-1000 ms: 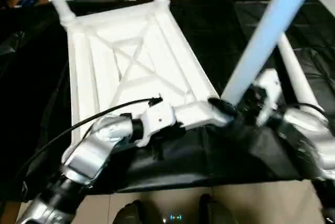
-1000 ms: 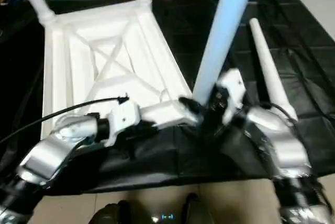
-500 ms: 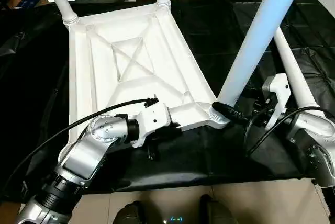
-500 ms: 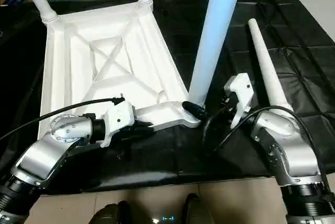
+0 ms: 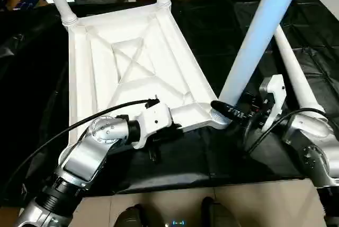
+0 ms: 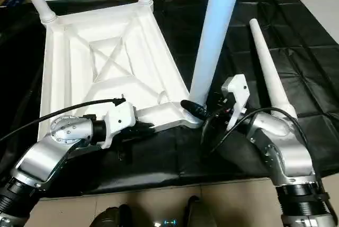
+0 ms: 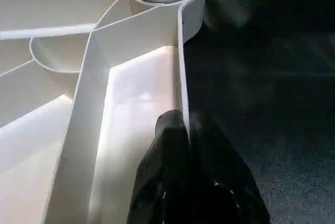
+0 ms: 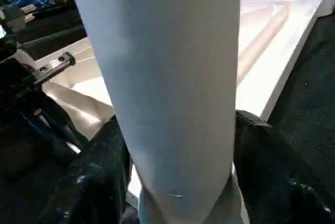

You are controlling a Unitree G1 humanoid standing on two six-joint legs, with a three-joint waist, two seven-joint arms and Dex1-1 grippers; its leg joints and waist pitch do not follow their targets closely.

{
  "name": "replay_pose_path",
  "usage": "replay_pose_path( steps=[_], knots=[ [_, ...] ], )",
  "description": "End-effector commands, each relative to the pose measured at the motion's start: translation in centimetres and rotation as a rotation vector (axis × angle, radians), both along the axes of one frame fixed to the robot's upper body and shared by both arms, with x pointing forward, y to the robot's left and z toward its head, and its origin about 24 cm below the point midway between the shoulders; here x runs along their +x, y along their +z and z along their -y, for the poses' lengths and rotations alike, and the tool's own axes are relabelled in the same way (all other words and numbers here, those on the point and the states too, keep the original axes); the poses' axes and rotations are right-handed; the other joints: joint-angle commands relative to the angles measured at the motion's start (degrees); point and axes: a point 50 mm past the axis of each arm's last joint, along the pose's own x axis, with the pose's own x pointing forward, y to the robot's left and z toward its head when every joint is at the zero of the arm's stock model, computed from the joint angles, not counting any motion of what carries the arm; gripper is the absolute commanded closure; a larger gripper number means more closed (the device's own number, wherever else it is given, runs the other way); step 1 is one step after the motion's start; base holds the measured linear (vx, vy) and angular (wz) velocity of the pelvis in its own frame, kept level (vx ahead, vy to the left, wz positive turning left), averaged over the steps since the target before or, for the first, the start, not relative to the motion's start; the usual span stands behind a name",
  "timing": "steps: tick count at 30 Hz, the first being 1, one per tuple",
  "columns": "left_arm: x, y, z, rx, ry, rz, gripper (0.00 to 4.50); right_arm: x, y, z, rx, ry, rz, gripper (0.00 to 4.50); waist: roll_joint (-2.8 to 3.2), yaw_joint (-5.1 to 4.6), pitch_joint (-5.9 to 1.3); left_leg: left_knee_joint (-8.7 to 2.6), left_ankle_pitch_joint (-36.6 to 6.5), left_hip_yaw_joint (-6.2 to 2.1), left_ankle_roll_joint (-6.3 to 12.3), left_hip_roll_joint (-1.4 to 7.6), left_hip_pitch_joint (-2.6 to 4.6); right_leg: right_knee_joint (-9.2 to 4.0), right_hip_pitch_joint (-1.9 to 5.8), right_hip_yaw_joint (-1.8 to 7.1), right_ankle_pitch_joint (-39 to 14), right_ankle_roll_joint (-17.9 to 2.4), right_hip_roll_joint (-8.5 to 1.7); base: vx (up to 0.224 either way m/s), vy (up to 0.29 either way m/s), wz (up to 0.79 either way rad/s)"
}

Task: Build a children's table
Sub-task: Rotate leg to tighten

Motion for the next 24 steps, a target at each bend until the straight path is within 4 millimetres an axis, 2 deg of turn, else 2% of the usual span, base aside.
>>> replay_pose_path(
  steps=[1,2,4,5,6,7,8,9,10,11,13,14,15,16,18,21,22,23,24],
  knots=[
    [-0.5,-1.5,0.7,0.051,-0.009,-0.063,4.50,1.3,-1.4,1.0,-0.038,-0.240,-0.061,2.16,-0.84,0.10,-4.38,-3.46,-10.04,0.65,5.03,-0.15,0.34,-3.00,3.82,0.85,-13.82,-13.34,-0.22,0.000,0.000,0.00],
    [-0.5,-1.5,0.9,0.045,0.000,-0.066,4.50,1.6,-1.7,1.0,-0.034,-0.297,-0.074,2.25,-0.92,-0.12,-4.26,-3.49,-10.41,0.67,4.63,-0.20,0.27,-3.05,3.74,0.88,-14.84,-13.01,-0.23,0.000,0.000,0.00],
    [-0.2,-1.5,1.7,0.040,0.017,-0.068,4.50,2.4,-2.3,1.1,-0.004,-0.445,-0.106,2.34,-0.91,-0.53,-3.93,-3.87,-14.20,0.47,2.39,-0.33,0.27,-3.75,3.49,0.79,-22.77,-10.45,-0.36,0.000,0.000,0.00],
    [0.0,-1.5,2.4,0.043,0.033,-0.066,4.50,2.9,-2.8,1.3,-0.008,-0.549,-0.113,2.37,-0.71,-0.67,-3.90,-3.93,-15.19,0.41,1.58,-0.34,0.40,-3.95,3.22,0.81,-24.47,-9.50,-0.37,0.000,0.000,0.00],
    [0.0,-1.5,2.4,0.043,0.033,-0.066,4.50,2.9,-2.8,1.3,-0.008,-0.549,-0.113,2.39,-0.73,-0.82,-3.91,-3.94,-15.48,0.37,1.19,-0.42,0.34,-3.96,3.17,0.78,-24.85,-9.10,-0.32,0.000,0.000,0.00],
    [0.3,-1.5,3.8,0.043,0.055,-0.058,4.50,3.5,-3.4,1.2,-0.027,-0.679,-0.117,2.41,-0.85,-0.99,-3.90,-4.05,-16.30,0.21,0.66,-0.51,0.19,-4.09,3.29,0.66,-25.90,-8.37,-0.34,0.000,0.000,0.00],
    [0.4,-1.4,4.2,0.039,0.063,-0.058,4.50,3.7,-3.5,1.2,-0.031,-0.711,-0.112,2.41,-0.89,-1.10,-3.82,-4.07,-16.88,0.26,0.46,-0.54,0.17,-4.28,3.10,0.67,-26.80,-7.94,-0.31,0.000,0.000,0.00],
    [0.6,-1.3,5.5,0.029,0.083,-0.058,4.50,4.1,-3.7,0.9,-0.039,-0.788,-0.098,2.43,-0.85,-1.26,-3.78,-4.07,-18.11,0.29,0.01,-0.56,0.45,-4.60,2.72,0.64,-28.61,-7.21,-0.30,0.000,0.000,0.00],
    [0.7,-1.2,6.0,0.021,0.090,-0.056,4.50,4.2,-3.8,0.8,-0.036,-0.815,-0.096,2.44,-0.90,-1.34,-3.80,-4.03,-18.84,0.20,-0.35,-0.72,0.46,-4.81,2.74,0.49,-29.75,-6.63,-0.28,0.000,0.000,0.00],
    [0.8,-1.2,6.3,0.014,0.094,-0.053,4.50,4.4,-3.8,0.7,-0.031,-0.834,-0.094,2.46,-0.80,-1.27,-3.97,-4.08,-19.06,0.10,-0.13,-0.72,0.53,-4.77,2.84,0.45,-28.81,-6.20,-0.19,0.000,0.000,0.00],
    [1.0,-0.6,7.9,-0.025,0.082,-0.034,4.50,5.0,-3.7,-0.3,-0.027,-0.874,-0.066,2.50,-0.93,-1.45,-3.89,-4.20,-19.20,0.05,0.15,-0.86,-0.03,-4.73,2.98,0.25,-27.37,-6.22,-0.01,0.000,0.000,0.00],
    [1.0,-0.5,8.1,-0.030,0.075,-0.030,4.50,5.1,-3.5,-0.6,-0.032,-0.858,-0.045,2.52,-0.98,-1.41,-3.96,-4.19,-19.41,0.02,0.18,-0.88,0.02,-4.81,2.97,0.19,-27.46,-6.08,-0.07,0.000,0.000,0.00],
    [1.0,-0.3,7.8,-0.032,0.052,-0.016,4.50,5.3,-2.6,-2.4,-0.023,-0.705,0.009,2.53,-0.93,-1.31,-4.14,-4.11,-19.77,0.07,0.54,-0.85,0.29,-4.82,2.90,0.20,-26.75,-6.17,-0.07,0.000,0.000,0.00],
    [1.0,-0.3,7.6,-0.030,0.049,-0.014,4.50,5.3,-2.4,-2.6,-0.020,-0.672,0.020,2.53,-0.96,-1.43,-4.11,-4.20,-19.57,-0.05,1.08,-0.79,-0.02,-4.60,3.22,0.17,-24.80,-6.66,-0.04,0.000,0.000,0.00],
    [1.1,-0.4,6.6,-0.019,0.046,-0.004,4.50,5.0,-1.6,-2.8,0.006,-0.570,0.054,2.53,-1.08,-1.43,-4.10,-4.28,-18.53,-0.07,1.73,-0.71,-0.27,-4.33,3.48,0.15,-22.00,-7.52,0.03,0.000,0.000,0.00],
    [1.1,-0.7,4.8,-0.002,0.034,-0.008,4.50,4.3,-0.3,-2.1,0.045,-0.433,0.103,2.53,-0.88,-1.11,-4.31,-3.95,-17.20,0.29,3.63,-0.41,0.26,-4.11,3.35,0.46,-17.90,-9.96,0.00,0.000,0.000,0.00],
    [1.1,-0.7,4.8,-0.002,0.034,-0.008,4.50,4.3,-0.3,-2.1,0.045,-0.433,0.103,2.00,-0.79,-1.01,-4.41,-3.84,-15.99,0.38,4.05,-0.33,0.33,-3.89,3.38,0.51,-16.09,-11.29,0.01,0.000,0.000,0.00],
    [1.0,-0.7,4.4,-0.002,0.025,-0.008,4.50,4.1,0.0,-1.8,0.039,-0.407,0.115,1.86,-0.73,-1.00,-4.53,-3.75,-14.19,0.44,4.34,-0.35,0.22,-3.57,3.52,0.51,-13.97,-12.50,0.02,0.000,0.000,0.00],
    [0.7,-0.7,3.7,-0.003,0.002,-0.014,4.50,3.7,0.4,-1.3,0.029,-0.335,0.131,1.86,-0.94,-1.01,-4.38,-3.83,-13.76,0.41,4.64,-0.38,0.07,-3.62,3.65,0.45,-13.77,-12.66,-0.01,0.000,0.000,0.00]
  ],
)
